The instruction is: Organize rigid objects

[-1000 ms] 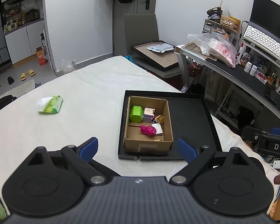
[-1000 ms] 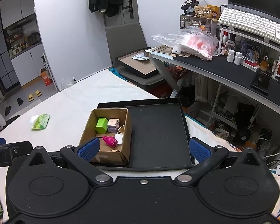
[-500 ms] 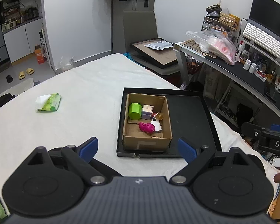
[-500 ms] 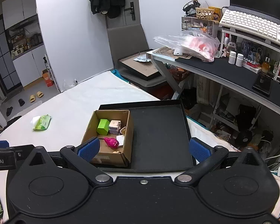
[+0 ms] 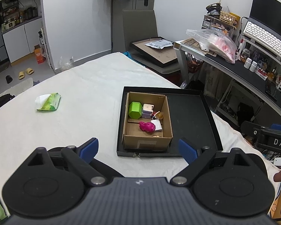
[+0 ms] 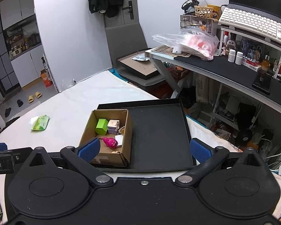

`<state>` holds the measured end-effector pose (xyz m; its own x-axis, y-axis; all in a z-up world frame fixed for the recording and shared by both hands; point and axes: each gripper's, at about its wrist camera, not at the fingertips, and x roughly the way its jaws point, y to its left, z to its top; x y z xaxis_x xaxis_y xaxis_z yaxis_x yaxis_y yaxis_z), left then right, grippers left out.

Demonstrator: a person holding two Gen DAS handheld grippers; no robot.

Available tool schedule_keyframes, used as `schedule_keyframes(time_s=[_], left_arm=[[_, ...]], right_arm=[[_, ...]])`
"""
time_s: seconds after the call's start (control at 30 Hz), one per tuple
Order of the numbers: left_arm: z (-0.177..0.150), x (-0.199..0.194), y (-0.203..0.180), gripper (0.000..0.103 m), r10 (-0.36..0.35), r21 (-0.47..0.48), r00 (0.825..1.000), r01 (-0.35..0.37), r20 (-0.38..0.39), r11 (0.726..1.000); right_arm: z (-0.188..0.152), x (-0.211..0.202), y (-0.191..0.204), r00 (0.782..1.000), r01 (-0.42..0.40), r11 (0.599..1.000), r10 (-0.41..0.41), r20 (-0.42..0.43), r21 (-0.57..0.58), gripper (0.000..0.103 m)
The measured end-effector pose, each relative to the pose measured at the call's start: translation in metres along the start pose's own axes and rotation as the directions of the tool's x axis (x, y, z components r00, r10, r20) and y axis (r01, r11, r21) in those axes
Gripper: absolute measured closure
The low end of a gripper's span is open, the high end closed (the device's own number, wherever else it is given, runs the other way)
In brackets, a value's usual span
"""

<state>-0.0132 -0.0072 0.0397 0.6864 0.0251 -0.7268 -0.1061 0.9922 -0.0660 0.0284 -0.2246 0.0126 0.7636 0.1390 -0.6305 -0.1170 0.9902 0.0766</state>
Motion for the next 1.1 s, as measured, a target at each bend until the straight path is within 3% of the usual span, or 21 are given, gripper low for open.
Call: schedule_keyframes(time_s=[0.87,1.1], left_arm=[[0.001,0.012,-0.002,0.011,0.002,0.000,1.000,-0.001,-0.027,1.000],[0.000,0.017,-0.007,0.011,0.023,0.056,0.999,-0.021,-0.036,0.998]], right_arm=[[-0.003,0.008,-0.001,0.999,0.021,0.999,-0.021,-0.028,-0.024,0.000],[-0.004,0.013,-0.004,0.999,0.017,1.000,-0.018,-0.035,-0.010,0.000]])
